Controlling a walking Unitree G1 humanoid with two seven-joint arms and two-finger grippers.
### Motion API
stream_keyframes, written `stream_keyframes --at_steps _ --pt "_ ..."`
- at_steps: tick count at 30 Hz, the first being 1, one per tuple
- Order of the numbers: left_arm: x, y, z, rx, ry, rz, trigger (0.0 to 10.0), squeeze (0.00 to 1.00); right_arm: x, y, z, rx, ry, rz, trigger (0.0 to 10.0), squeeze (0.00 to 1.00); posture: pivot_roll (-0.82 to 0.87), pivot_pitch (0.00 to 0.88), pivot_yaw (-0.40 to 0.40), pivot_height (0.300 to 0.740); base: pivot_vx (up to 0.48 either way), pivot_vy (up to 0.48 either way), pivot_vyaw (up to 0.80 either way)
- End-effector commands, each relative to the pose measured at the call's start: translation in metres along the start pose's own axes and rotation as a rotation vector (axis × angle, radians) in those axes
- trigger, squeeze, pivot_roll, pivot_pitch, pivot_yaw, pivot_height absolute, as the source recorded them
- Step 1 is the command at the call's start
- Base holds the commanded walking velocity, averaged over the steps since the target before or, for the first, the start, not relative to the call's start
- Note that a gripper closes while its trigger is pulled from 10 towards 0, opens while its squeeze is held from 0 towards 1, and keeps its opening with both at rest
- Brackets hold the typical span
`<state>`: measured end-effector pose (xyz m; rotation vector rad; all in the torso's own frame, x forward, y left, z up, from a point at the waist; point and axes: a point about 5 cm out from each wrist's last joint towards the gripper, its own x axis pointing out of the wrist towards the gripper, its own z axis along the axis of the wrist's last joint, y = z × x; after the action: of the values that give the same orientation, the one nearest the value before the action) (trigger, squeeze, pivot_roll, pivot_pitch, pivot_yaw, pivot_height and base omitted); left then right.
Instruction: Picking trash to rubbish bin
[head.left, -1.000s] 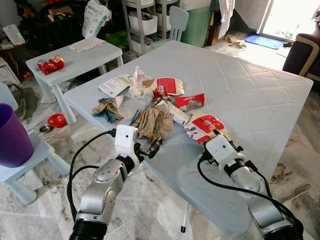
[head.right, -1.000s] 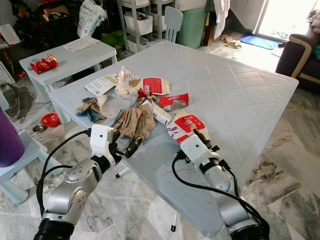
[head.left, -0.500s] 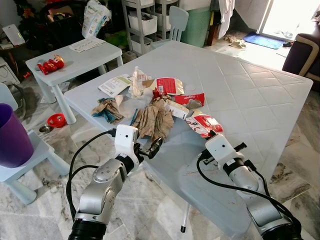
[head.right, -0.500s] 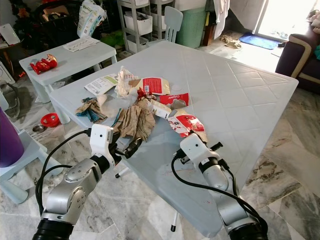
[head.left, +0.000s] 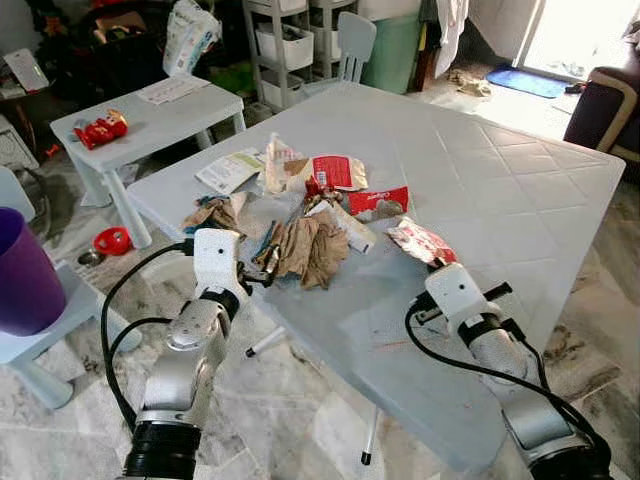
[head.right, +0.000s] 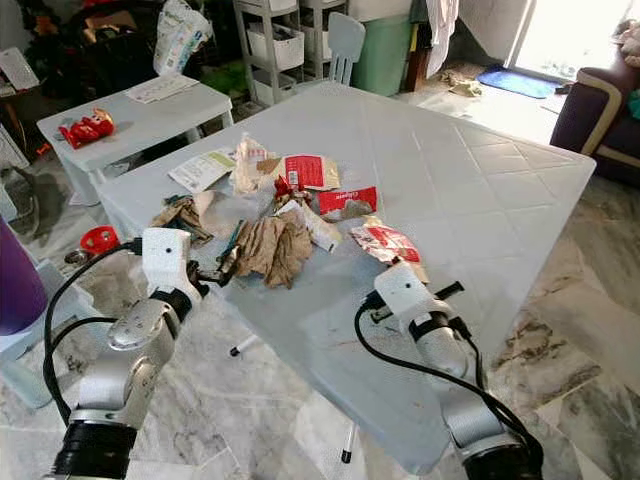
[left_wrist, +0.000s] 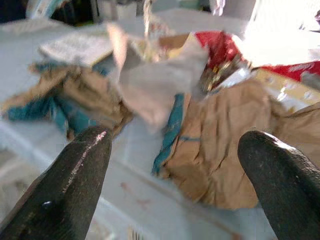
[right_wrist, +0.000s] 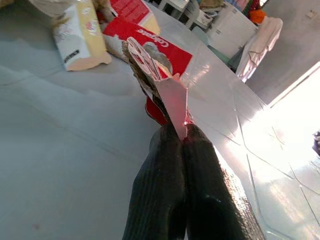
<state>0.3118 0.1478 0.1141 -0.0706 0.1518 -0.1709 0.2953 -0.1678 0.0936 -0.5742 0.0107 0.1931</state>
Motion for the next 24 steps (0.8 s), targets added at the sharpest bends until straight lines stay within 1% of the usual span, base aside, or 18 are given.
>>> stream_keyframes --at_steps 1,4,6,9,11,12,13,18,21,24 --pt "0.005 0.000 0.000 0.006 0.029 0.008 10.0 0.00 0.001 -0.004 0.000 0.010 0.009 -0.014 0.0 0.00 -0.06 0.015 -0.001 0.740 0.000 0.000 0.00" --pt "0.009 -0.001 -0.004 -0.016 0.052 0.004 10.0 0.00 0.001 -0.004 0.001 0.013 0.008 -0.014 0.0 0.00 -0.06 0.014 -0.001 0.740 0.000 0.000 0.00" --pt "0.012 -0.003 -0.004 0.001 0.055 -0.025 10.0 0.00 0.000 -0.003 0.002 0.015 0.004 -0.013 0.0 0.00 -0.06 0.014 -0.001 0.740 0.000 0.000 0.00" --pt "0.017 -0.008 0.000 -0.016 0.041 -0.050 10.0 0.00 0.000 -0.002 0.003 0.017 0.001 -0.012 0.0 0.00 -0.06 0.012 -0.001 0.740 0.000 0.000 0.00" --pt "0.020 -0.010 0.001 -0.013 0.036 -0.063 10.0 0.00 0.000 -0.002 0.003 0.017 0.001 -0.011 0.0 0.00 -0.06 0.011 0.000 0.740 0.000 0.000 0.00" --pt "0.025 -0.015 0.003 -0.010 0.035 -0.084 10.0 0.00 0.000 -0.001 0.003 0.017 -0.002 -0.010 0.0 0.00 -0.06 0.009 0.003 0.740 0.000 0.000 0.00" --pt "0.026 -0.016 0.003 -0.009 0.038 -0.089 10.0 0.00 0.000 -0.001 0.004 0.016 -0.003 -0.011 0.0 0.00 -0.07 0.007 0.006 0.740 0.000 0.000 0.00" --pt "0.032 -0.020 0.005 -0.033 0.037 -0.112 10.0 0.00 0.000 -0.003 0.004 0.017 -0.006 -0.019 0.0 0.00 -0.07 0.007 0.009 0.740 0.000 0.000 0.00" --pt "0.036 -0.023 0.003 -0.035 0.053 -0.125 10.0 0.00 -0.001 -0.002 0.003 0.018 -0.002 -0.018 0.0 0.00 -0.08 0.006 0.012 0.740 0.000 0.000 0.00" --pt "0.038 -0.026 -0.008 -0.051 0.116 -0.161 10.0 0.00 -0.003 -0.001 0.003 0.021 0.000 -0.015 0.0 0.00 -0.08 0.006 0.014 0.740 0.000 0.000 0.00"
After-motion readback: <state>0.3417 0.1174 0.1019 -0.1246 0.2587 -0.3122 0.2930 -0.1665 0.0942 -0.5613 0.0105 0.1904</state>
